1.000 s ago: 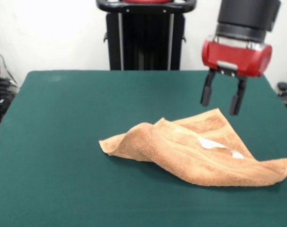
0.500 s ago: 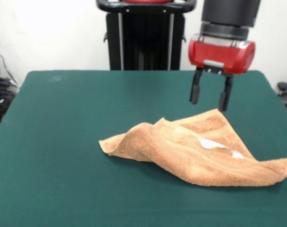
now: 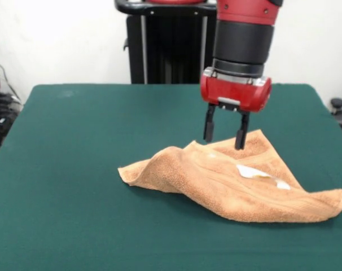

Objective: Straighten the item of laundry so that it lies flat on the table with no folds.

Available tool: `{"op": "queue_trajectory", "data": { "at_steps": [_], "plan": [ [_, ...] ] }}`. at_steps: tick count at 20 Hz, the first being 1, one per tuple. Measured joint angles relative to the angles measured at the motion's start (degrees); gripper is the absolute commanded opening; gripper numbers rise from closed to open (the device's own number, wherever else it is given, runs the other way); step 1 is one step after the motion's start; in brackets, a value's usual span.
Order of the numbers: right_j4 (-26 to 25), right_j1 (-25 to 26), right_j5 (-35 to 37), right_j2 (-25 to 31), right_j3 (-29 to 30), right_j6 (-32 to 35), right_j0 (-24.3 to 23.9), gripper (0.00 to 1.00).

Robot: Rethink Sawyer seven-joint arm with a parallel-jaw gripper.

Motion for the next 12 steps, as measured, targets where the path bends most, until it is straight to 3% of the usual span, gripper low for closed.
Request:
{"op": "queue_trajectory", "data": {
  "at_steps": [12],
  "plan": [
    [-9.0, 0.1, -0.2, 5.0, 0.2, 0.0, -6.0, 1.0]
  ]
}}
